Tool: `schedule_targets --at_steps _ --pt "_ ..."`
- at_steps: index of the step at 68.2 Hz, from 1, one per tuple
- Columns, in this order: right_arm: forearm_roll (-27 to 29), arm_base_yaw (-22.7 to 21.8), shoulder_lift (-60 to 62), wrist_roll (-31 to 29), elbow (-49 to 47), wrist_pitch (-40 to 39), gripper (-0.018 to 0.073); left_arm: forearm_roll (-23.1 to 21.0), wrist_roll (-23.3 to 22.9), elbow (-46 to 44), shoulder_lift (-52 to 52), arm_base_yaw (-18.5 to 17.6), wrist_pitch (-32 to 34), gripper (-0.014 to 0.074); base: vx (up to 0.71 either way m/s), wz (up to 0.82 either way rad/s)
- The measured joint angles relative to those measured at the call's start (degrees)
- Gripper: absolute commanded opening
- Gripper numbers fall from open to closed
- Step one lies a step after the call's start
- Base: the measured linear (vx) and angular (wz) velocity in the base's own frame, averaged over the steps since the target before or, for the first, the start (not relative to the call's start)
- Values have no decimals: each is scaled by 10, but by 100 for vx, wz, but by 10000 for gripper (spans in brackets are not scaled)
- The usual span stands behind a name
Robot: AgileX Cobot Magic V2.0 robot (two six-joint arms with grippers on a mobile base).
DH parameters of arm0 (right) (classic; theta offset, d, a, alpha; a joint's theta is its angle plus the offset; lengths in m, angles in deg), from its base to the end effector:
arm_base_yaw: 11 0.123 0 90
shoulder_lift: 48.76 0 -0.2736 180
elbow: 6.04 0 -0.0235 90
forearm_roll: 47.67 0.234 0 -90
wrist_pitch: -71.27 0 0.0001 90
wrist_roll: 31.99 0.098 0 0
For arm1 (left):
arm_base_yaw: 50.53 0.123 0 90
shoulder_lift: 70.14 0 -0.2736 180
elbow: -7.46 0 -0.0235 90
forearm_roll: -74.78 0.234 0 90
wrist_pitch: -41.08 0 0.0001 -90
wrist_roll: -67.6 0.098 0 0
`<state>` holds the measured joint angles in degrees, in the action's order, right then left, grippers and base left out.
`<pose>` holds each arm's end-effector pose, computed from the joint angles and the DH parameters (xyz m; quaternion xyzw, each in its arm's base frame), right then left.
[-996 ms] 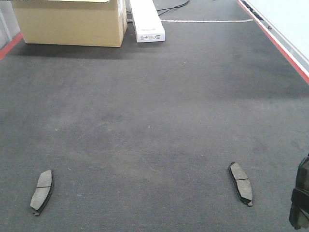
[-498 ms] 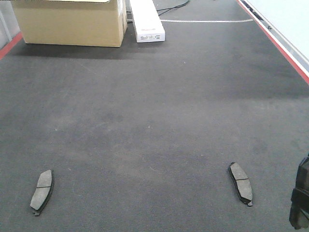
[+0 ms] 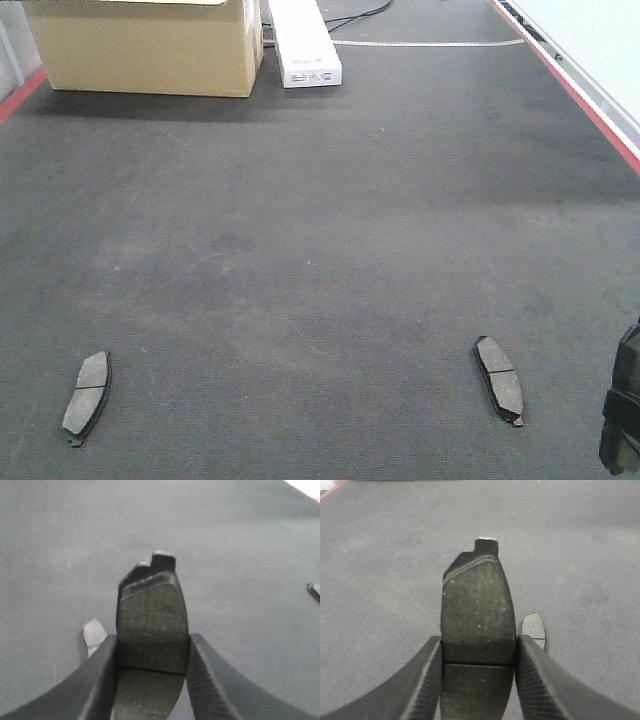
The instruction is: Move and align brake pads A on conveyor
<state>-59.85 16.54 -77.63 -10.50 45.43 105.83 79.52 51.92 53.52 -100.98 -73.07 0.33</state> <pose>0.0726 0.0246 0.2774 -0.0854 0.8348 0.1331 0.5273 0.0707 -0.0236 0.2938 0.0640 0.8526 -0.1322 0.5016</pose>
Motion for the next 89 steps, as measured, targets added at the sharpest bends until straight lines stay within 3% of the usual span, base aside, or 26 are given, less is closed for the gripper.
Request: schedule_targets --at_steps 20,36,53,66,82,89 --pt "0 0 0 0 0 0 -4 -63 -2 -130 -261 0 -18 4 0 0" --pt "0 0 0 0 0 0 -4 -118 2 -174 -462 -3 41 15 0 0" --pt "0 0 0 0 0 0 -4 -131 21 -195 -613 -39 81 50 0 0" --pt "0 0 0 0 0 0 -4 -133 18 -196 -689 -42 116 174 0 0" --pt "0 0 0 0 0 0 -4 -135 18 -197 -725 -42 131 444 0 0" --pt "0 0 0 0 0 0 -4 -135 18 -202 -726 -42 129 491 0 0"
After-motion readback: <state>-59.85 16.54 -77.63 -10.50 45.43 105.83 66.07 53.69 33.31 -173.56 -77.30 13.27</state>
